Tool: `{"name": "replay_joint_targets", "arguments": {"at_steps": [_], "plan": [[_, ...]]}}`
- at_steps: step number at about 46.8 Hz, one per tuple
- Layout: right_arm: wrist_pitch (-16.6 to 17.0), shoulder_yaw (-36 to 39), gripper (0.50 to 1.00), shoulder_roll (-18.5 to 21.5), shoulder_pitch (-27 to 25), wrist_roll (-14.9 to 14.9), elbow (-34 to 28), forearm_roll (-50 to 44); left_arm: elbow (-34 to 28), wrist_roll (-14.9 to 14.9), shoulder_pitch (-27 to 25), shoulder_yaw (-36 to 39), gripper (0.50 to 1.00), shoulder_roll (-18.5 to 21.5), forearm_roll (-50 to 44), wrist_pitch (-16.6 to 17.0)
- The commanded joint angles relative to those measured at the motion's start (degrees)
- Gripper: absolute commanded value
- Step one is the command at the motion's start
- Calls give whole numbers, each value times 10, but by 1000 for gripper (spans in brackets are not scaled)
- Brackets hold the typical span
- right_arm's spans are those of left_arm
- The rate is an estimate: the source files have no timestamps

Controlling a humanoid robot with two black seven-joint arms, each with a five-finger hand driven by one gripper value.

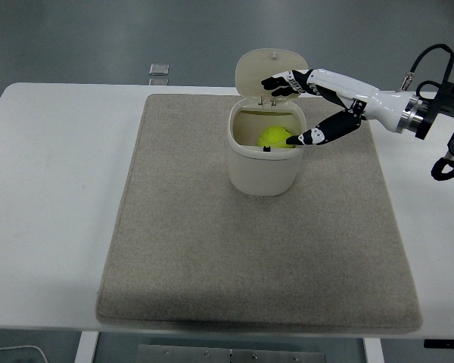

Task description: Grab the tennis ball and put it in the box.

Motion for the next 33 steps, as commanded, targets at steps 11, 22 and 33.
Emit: {"name": "replay_joint_targets", "arguments": {"at_steps": [11, 22, 33], "plan": [[104, 0, 899, -69, -4, -1, -3, 164, 0, 0, 0, 0, 992, 0, 0, 0], [104, -2, 897, -68, -26, -6, -59, 211, 0, 0, 0, 0, 992, 0, 1, 0], [103, 0, 897, -50, -44, -24, -152, 269, 0, 0, 0, 0, 992, 0, 0, 0]]}}
